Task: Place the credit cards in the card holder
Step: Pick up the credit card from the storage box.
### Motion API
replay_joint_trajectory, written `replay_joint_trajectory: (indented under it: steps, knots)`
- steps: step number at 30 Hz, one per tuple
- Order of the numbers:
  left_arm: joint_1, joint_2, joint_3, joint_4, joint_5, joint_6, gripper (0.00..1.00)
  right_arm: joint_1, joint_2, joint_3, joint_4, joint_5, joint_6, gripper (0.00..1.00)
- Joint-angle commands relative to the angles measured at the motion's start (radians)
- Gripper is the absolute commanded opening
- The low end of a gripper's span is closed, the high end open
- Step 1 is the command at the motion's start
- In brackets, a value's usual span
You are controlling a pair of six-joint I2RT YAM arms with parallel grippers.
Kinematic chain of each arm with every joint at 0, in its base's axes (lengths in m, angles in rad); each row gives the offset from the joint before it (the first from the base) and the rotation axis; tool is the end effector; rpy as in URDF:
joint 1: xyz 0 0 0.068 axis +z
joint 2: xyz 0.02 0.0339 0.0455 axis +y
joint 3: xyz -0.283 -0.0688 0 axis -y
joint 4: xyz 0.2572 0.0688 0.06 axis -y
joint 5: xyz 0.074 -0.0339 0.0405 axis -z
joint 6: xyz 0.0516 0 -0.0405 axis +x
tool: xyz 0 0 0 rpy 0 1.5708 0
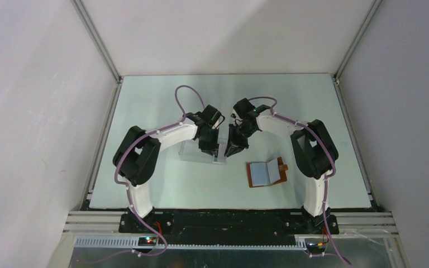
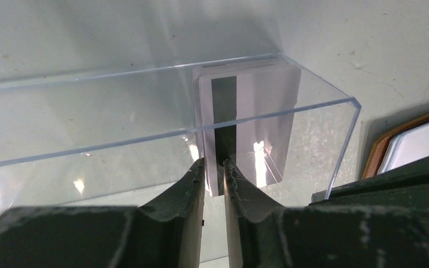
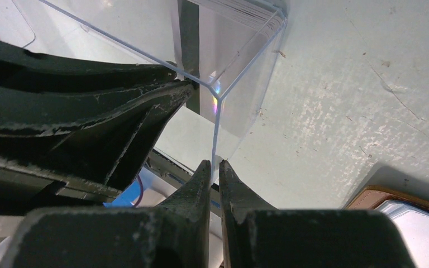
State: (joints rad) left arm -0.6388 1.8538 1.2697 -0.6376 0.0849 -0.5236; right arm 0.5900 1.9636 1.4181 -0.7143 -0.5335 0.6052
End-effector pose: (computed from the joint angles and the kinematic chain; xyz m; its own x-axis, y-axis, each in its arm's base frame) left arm 0.3101 -0.2358 0.1756 -0.9620 0.0939 -0.2564 0.1575 0.9579 -0.2400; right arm 0.3307 0.2530 0.1800 -0.9967 -0.0778 0.0238 -0.0502 0.8185 0.5723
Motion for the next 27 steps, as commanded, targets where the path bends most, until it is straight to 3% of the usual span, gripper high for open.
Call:
replay_joint_trajectory:
  steps: [1, 13, 27]
  knots:
    - [0.003, 0.014, 0.014, 0.013, -0.004, -0.005, 0.23, 0.014, 0.018, 0.024, -0.015, -0.013, -0.022, 0.12]
    - [-0.002, -0.005, 0.016, 0.014, 0.004, 0.0, 0.08, 0.014, 0.023, 0.024, -0.016, -0.017, -0.021, 0.12]
    - [-0.007, -0.06, 0.051, 0.036, 0.08, -0.007, 0.02, 0.016, 0.024, 0.024, -0.02, -0.019, -0.024, 0.12]
